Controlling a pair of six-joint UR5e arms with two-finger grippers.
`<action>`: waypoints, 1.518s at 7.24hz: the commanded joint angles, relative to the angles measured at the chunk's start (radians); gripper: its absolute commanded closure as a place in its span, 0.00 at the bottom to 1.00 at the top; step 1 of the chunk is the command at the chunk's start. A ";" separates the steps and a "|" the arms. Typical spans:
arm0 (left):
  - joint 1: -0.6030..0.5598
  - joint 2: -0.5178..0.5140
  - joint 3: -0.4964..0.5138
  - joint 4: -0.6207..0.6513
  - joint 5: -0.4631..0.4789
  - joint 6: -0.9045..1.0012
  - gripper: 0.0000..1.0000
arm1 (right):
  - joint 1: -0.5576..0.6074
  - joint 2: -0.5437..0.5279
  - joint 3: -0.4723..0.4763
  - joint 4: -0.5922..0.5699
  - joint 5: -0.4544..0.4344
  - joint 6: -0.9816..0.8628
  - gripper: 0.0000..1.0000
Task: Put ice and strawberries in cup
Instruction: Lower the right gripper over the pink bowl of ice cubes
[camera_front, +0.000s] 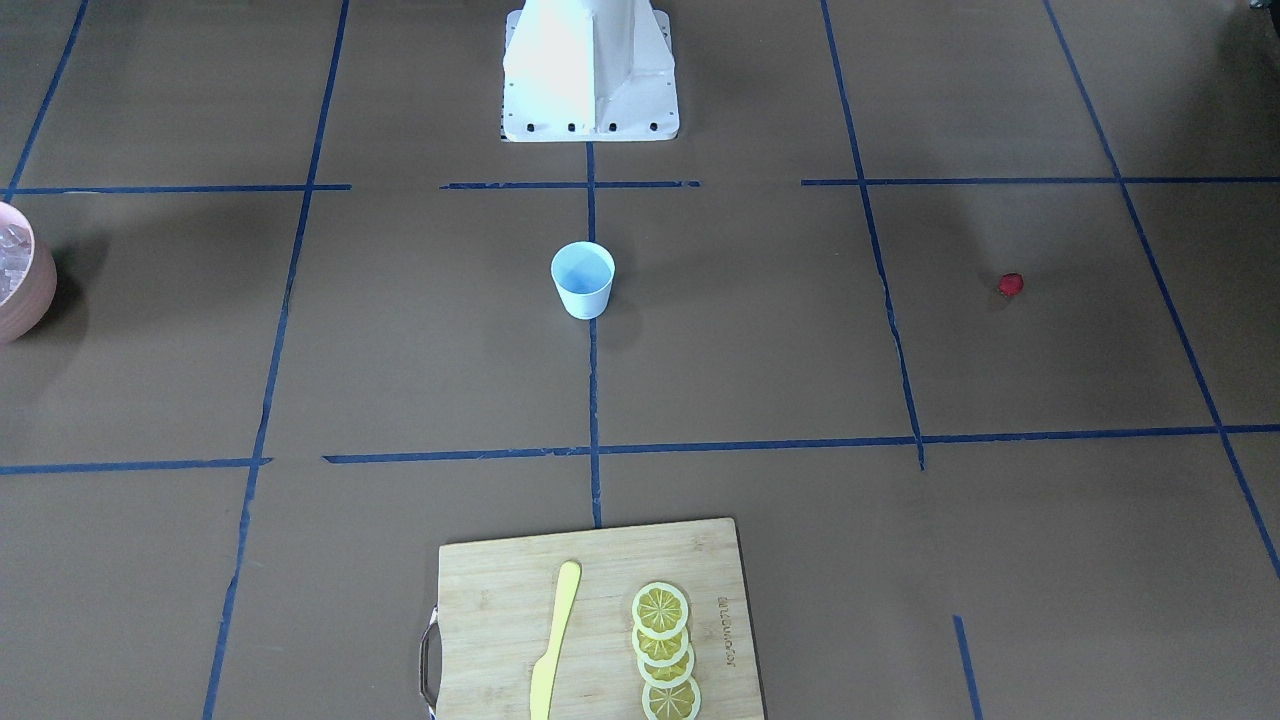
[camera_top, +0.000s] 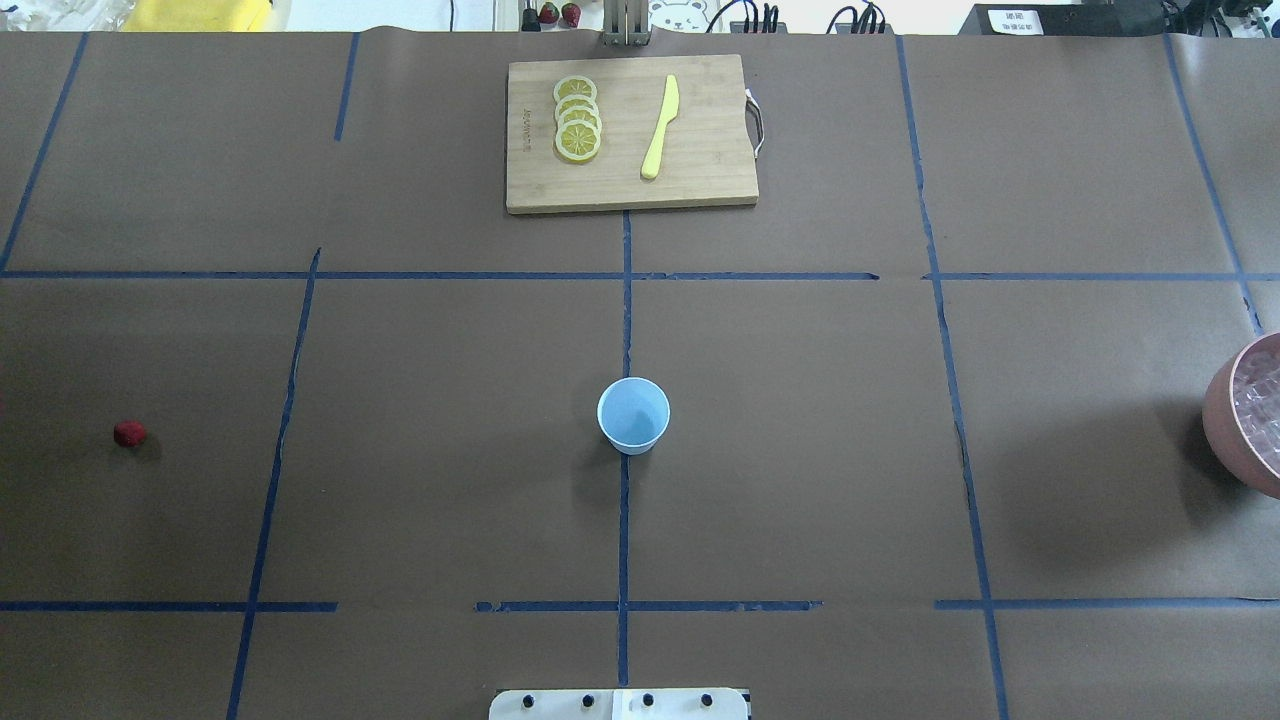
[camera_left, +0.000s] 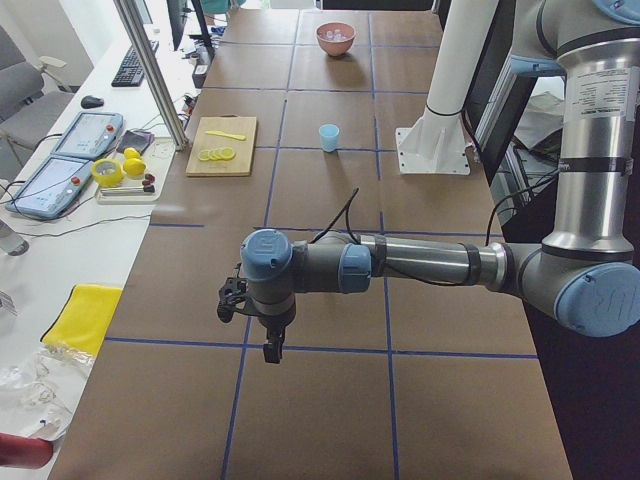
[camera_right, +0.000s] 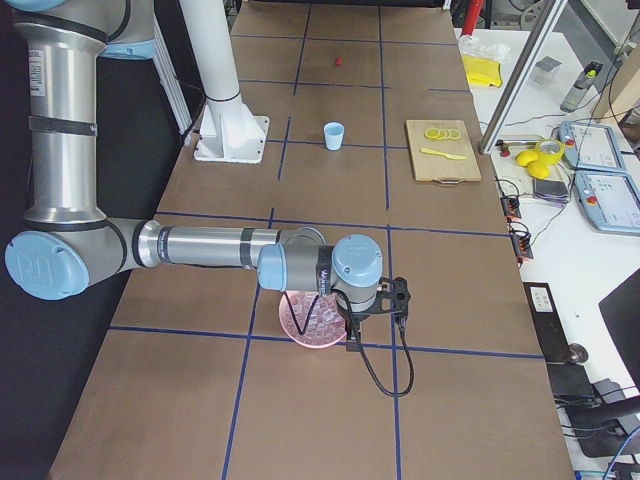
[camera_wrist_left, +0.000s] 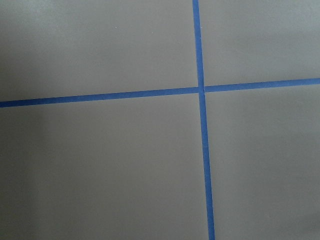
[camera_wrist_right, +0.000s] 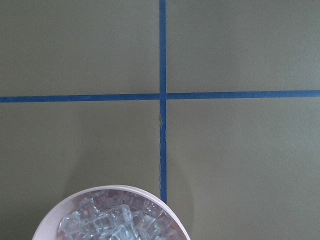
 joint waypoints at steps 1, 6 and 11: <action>0.001 -0.003 -0.002 -0.003 0.000 0.000 0.00 | -0.038 -0.002 0.001 0.008 -0.015 -0.004 0.01; 0.000 0.002 -0.030 -0.001 0.000 -0.001 0.00 | -0.150 -0.031 0.001 0.175 -0.084 -0.011 0.08; 0.000 0.008 -0.034 -0.003 -0.002 -0.001 0.00 | -0.240 -0.134 0.116 0.204 -0.089 0.000 0.37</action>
